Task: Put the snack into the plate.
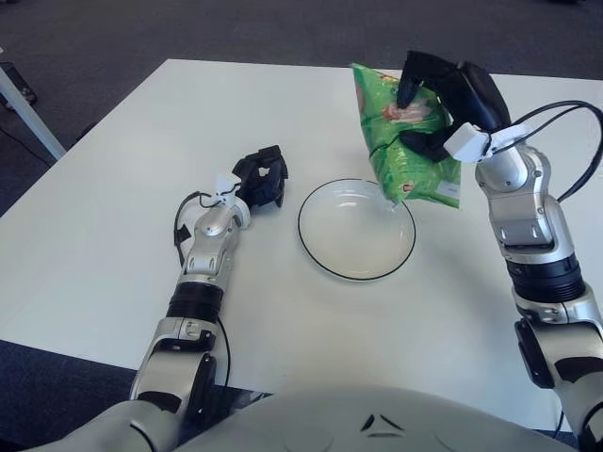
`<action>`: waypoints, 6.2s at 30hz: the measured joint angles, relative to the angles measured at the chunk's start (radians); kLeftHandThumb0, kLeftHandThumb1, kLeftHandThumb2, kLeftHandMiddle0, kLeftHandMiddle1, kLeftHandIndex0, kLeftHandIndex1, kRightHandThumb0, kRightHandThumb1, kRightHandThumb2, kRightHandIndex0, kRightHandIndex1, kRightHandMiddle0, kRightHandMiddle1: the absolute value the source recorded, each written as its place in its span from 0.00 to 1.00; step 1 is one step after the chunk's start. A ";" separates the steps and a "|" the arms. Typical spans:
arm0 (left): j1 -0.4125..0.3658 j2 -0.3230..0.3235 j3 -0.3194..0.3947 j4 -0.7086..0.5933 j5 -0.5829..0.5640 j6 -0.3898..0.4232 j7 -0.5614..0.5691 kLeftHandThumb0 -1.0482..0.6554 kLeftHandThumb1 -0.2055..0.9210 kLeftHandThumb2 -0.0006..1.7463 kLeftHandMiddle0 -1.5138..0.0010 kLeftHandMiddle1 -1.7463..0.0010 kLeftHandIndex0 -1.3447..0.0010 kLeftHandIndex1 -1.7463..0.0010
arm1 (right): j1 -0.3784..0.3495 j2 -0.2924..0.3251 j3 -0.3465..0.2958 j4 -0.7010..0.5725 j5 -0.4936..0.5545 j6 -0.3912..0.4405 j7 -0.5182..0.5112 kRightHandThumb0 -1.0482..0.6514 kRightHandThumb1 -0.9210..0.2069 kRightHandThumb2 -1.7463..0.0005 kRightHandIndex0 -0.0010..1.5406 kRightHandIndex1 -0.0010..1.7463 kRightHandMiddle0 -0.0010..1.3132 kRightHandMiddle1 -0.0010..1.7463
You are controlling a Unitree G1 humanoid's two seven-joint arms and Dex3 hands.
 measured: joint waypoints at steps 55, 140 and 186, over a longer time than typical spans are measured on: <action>0.019 -0.027 -0.013 -0.068 0.020 0.055 0.096 0.36 0.86 0.46 0.21 0.00 0.39 0.00 | 0.118 0.085 0.085 -0.249 0.223 0.208 0.367 0.62 0.80 0.06 0.54 0.98 0.46 1.00; 0.000 -0.025 -0.009 -0.026 0.009 0.027 0.049 0.36 0.60 0.64 0.22 0.00 0.63 0.00 | 0.037 0.095 -0.155 0.071 0.819 0.203 0.513 0.02 0.00 0.43 0.11 0.05 0.00 0.22; -0.016 -0.028 -0.001 0.013 0.010 0.001 0.037 0.36 0.60 0.64 0.21 0.00 0.63 0.00 | 0.086 0.011 -0.530 -0.025 1.200 0.670 0.210 0.01 0.00 0.44 0.15 0.04 0.00 0.35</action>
